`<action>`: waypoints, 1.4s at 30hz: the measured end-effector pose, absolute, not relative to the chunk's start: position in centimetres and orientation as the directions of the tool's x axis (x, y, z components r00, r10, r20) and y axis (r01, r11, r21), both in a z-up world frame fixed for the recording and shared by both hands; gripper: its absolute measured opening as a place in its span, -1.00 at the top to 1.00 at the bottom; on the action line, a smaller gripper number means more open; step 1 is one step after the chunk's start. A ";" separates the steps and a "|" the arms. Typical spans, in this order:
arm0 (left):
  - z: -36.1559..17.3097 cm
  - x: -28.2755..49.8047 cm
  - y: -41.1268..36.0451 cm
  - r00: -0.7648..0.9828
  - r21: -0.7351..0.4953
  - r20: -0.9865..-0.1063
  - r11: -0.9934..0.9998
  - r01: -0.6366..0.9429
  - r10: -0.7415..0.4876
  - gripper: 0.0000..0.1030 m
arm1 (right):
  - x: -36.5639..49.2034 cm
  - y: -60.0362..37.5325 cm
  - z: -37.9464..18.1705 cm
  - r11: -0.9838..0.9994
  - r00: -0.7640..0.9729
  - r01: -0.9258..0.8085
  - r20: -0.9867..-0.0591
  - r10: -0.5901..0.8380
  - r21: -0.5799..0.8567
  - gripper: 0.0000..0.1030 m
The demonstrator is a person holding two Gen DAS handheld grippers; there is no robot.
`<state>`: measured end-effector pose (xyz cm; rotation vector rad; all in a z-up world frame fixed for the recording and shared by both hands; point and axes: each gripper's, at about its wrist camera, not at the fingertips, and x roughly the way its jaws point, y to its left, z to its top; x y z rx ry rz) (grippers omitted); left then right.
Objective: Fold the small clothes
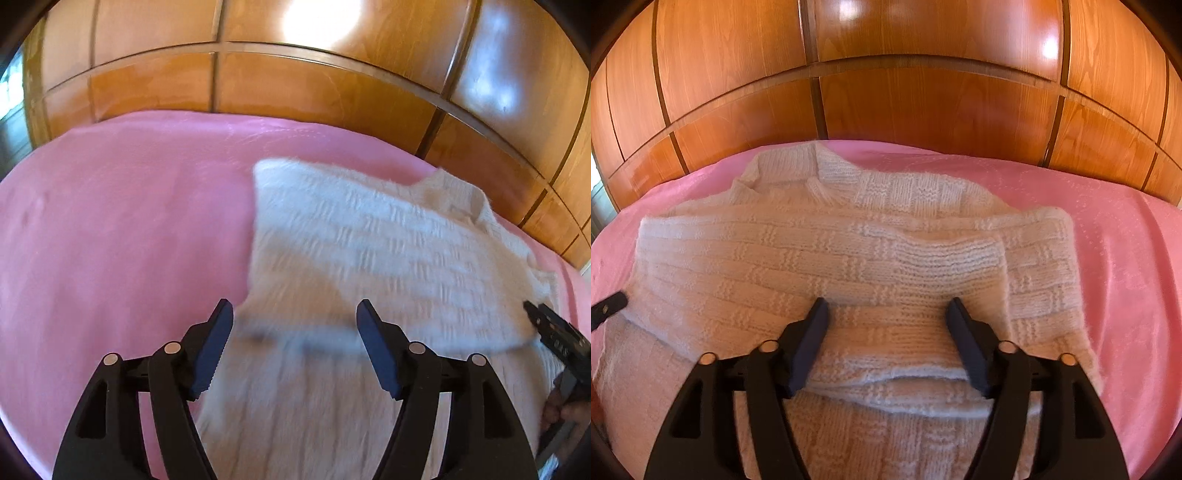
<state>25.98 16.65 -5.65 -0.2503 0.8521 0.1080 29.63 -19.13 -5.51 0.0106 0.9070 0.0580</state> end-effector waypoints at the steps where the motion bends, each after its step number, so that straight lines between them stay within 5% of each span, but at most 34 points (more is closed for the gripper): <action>1: -5.5 25.1 16.9 0.656 -0.176 -0.755 0.965 -0.195 -0.005 -0.33 | 29.3 -19.2 -5.3 0.998 0.611 -0.047 -0.790 0.057 0.036 -0.76; 17: -6.3 10.1 19.5 0.625 -0.256 -0.769 0.961 -0.106 -0.135 -0.33 | 11.8 -27.4 -4.7 0.979 0.497 -0.002 -0.849 0.177 0.202 -0.76; 20: -6.3 7.9 19.0 0.611 -0.263 -0.776 0.960 -0.092 -0.154 -0.32 | 8.0 -27.1 -4.0 0.972 0.483 -0.023 -0.849 0.216 0.234 -0.58; 25: -6.3 5.6 18.9 0.586 -0.275 -0.793 0.956 -0.100 -0.167 -0.29 | 3.8 -26.1 -3.9 0.955 0.423 -0.036 -0.861 0.281 0.294 0.03; 27: -6.6 4.6 19.2 0.569 -0.300 -0.800 0.948 -0.108 -0.188 -0.27 | 2.8 -26.0 -4.3 0.949 0.395 -0.036 -0.867 0.302 0.314 0.08; 29: -6.9 3.6 19.5 0.552 -0.332 -0.804 0.937 -0.106 -0.222 -0.10 | 2.2 -25.9 -4.6 0.947 0.385 -0.040 -0.870 0.308 0.318 0.16; 31: -7.1 3.2 19.6 0.535 -0.336 -0.810 0.938 -0.089 -0.240 0.41 | 2.1 -26.1 -4.6 0.944 0.372 -0.033 -0.872 0.318 0.330 0.44; 32: -7.3 3.2 19.6 0.519 -0.351 -0.813 0.933 -0.079 -0.262 0.82 | 2.2 -26.2 -4.5 0.938 0.357 -0.032 -0.873 0.333 0.344 0.63; 33: -7.4 3.2 19.8 0.507 -0.383 -0.809 0.921 -0.072 -0.297 0.87 | 2.3 -26.3 -4.2 0.929 0.341 -0.043 -0.869 0.359 0.367 0.76; 42: -2.8 5.3 21.8 0.577 -0.607 -0.642 0.794 0.020 -0.505 0.91 | 5.7 -25.9 0.7 0.841 0.433 -0.128 -0.733 0.524 0.526 0.78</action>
